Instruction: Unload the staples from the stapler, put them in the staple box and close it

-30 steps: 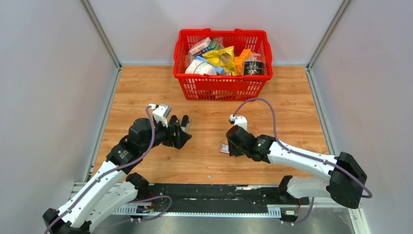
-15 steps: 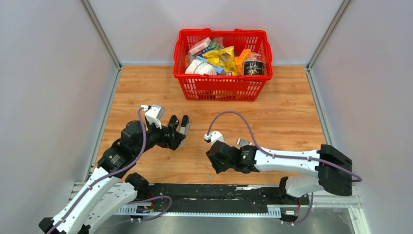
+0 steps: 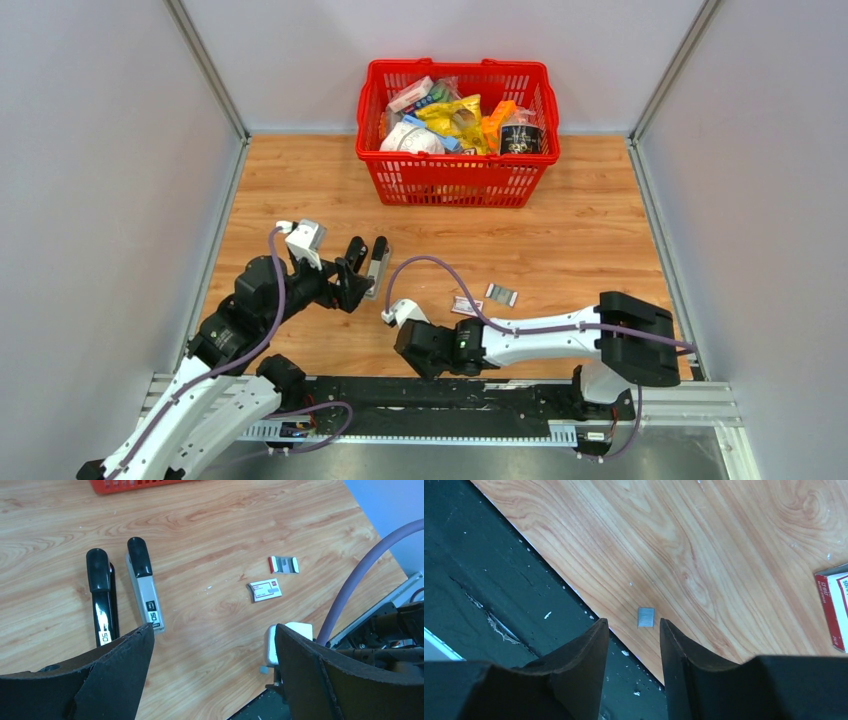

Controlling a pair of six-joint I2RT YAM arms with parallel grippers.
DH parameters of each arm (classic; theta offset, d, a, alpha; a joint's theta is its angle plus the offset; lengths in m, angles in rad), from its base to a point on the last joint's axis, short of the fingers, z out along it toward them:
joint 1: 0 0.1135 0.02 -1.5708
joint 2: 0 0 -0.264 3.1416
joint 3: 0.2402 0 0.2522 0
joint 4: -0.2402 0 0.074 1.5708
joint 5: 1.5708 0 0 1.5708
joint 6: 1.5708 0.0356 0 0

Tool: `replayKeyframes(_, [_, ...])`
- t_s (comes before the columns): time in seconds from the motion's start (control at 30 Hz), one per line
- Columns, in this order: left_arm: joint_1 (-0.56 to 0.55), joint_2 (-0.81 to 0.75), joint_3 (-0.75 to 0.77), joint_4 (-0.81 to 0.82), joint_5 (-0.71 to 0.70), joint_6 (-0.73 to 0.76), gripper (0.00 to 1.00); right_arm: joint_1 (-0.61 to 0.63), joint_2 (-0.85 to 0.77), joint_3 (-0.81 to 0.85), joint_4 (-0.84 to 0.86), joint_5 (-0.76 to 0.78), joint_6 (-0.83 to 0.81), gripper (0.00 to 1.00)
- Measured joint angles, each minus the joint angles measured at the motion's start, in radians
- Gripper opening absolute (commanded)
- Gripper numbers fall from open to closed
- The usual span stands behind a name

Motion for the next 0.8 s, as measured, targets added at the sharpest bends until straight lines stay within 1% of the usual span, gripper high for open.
replayKeyframes(0.37, [0.000, -0.016, 0.000, -0.019, -0.003, 0.000, 0.97, 0.024, 0.057, 0.007, 0.000, 0.030, 0.012, 0.45])
replayKeyframes(0.8, [0.000, -0.015, 0.000, -0.020, -0.002, 0.000, 0.97, 0.031, 0.083, 0.011, -0.006, 0.067, 0.024, 0.38])
